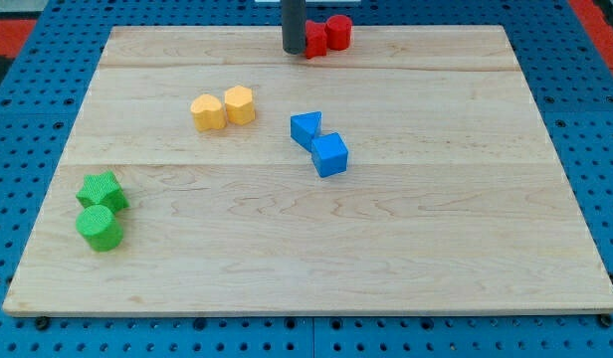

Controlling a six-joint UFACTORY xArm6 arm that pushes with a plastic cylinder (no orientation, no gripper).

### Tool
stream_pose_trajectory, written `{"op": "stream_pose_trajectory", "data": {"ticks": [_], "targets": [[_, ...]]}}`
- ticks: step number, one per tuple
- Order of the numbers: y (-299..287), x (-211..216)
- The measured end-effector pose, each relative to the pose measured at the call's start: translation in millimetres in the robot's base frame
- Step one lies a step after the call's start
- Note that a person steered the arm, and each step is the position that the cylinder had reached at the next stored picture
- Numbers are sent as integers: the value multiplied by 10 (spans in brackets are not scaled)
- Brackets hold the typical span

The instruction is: Nudge the blue triangle right a bit

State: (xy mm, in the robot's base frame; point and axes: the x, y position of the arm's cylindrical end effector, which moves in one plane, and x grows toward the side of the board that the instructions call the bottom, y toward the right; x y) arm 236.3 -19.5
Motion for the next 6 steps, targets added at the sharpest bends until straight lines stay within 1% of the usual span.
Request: {"op": "stream_pose_trajectory", "data": {"ticks": [2,3,4,6], "targets": [[-11,1133],[-163,1275],[-158,1452],[-167,2187]]}}
